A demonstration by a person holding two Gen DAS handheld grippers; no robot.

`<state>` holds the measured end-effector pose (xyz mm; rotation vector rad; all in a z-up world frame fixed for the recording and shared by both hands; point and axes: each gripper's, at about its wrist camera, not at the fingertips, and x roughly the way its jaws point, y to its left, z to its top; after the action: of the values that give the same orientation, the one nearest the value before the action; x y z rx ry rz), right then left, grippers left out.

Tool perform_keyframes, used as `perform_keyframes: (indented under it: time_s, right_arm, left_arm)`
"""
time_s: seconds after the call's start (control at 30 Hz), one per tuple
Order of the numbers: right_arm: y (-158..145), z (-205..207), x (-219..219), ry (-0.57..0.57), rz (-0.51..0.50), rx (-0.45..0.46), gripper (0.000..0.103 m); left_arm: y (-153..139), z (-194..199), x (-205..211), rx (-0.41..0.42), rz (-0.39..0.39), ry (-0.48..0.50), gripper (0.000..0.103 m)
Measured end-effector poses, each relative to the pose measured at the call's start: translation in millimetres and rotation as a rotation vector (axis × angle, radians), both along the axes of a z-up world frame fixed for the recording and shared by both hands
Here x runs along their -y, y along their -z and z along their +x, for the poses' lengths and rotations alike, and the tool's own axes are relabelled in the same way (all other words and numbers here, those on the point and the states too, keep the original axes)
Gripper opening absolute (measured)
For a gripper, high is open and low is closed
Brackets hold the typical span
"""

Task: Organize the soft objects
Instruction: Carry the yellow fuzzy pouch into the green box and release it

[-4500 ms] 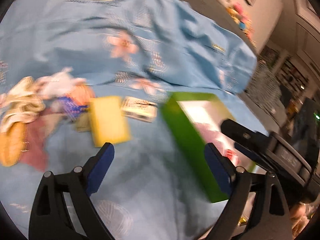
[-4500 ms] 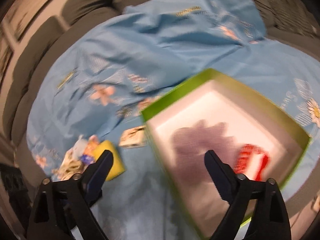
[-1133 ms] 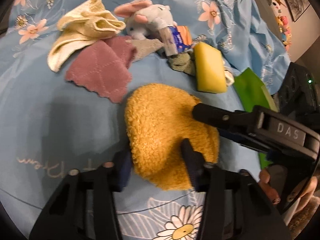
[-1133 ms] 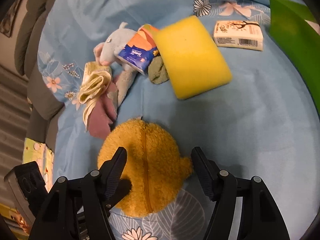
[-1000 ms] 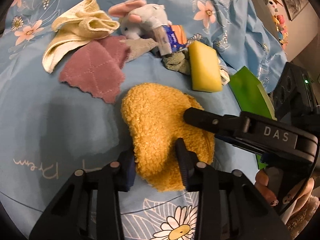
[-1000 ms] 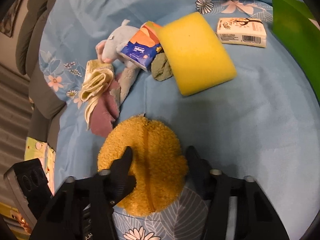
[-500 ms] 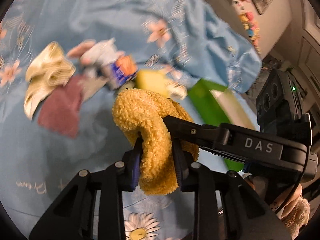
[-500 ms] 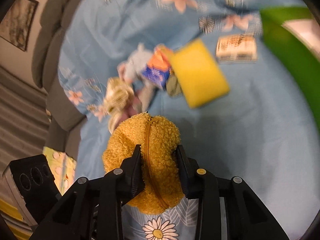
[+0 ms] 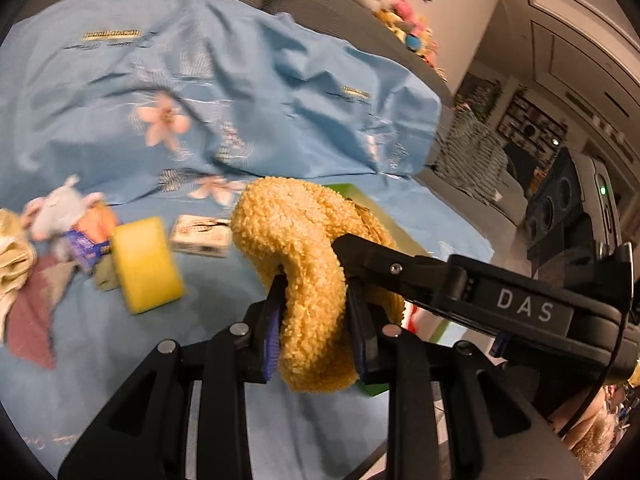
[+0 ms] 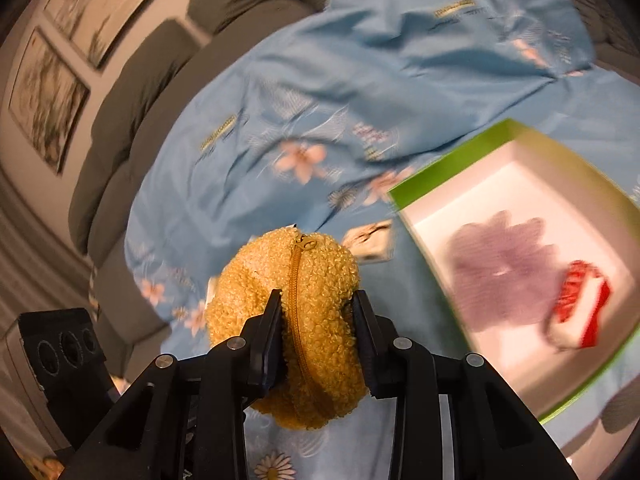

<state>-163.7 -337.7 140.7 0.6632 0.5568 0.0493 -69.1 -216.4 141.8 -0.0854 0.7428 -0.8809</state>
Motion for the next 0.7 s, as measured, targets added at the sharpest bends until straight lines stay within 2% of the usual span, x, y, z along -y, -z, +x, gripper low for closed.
perform_keyframes:
  time_s: [0.27, 0.43, 0.6, 0.7]
  right_arm:
    - [3, -32, 67, 0.171, 0.023, 0.024, 0.035]
    - [12, -39, 101, 0.259, 0.056, 0.008, 0.035]
    - [21, -37, 127, 0.33, 0.068, -0.029, 0.035]
    - [32, -31, 141, 0.352, 0.112, -0.053, 0.035]
  left_arm:
    - [3, 2, 77, -0.007, 0.002, 0.102, 0.025]
    - [10, 10, 106, -0.052, 0.007, 0.139, 0.025]
    - [18, 27, 131, -0.098, 0.046, 0.136, 0.025]
    - [24, 33, 140, -0.106, 0.082, 0.131, 0.025]
